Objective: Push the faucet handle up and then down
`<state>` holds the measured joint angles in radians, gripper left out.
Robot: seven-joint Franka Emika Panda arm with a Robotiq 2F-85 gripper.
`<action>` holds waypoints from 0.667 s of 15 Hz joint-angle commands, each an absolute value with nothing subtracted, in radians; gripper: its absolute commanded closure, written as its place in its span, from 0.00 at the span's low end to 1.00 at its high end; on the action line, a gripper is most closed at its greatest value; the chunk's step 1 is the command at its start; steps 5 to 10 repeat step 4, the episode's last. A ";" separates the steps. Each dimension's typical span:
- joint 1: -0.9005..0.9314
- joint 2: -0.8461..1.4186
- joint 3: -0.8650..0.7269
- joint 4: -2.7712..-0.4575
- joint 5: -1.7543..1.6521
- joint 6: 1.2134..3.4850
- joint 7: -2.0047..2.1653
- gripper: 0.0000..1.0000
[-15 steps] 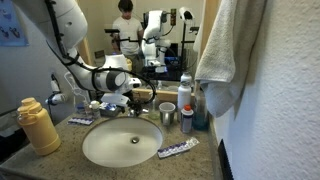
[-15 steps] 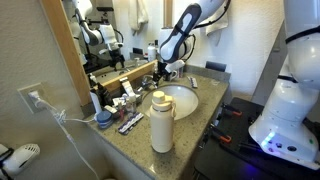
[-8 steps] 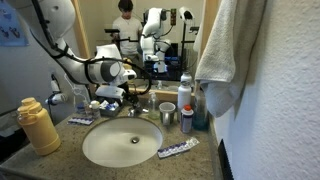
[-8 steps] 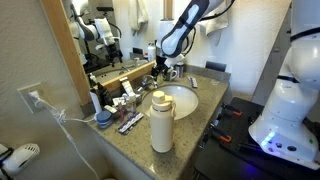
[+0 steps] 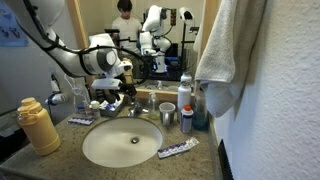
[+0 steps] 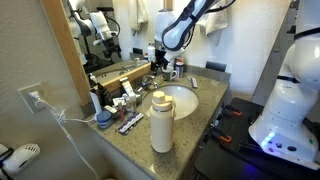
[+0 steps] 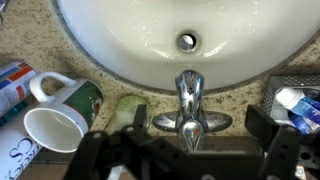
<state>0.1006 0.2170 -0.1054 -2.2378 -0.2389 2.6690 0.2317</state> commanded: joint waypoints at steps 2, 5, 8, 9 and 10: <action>0.108 0.156 -0.097 -2.249 -0.297 2.605 0.289 0.00; 0.104 0.152 -0.090 -2.249 -0.299 2.602 0.296 0.00; 0.104 0.152 -0.090 -2.249 -0.299 2.602 0.296 0.00; 0.104 0.152 -0.090 -2.249 -0.299 2.602 0.296 0.00; 0.104 0.152 -0.090 -2.249 -0.299 2.602 0.296 0.00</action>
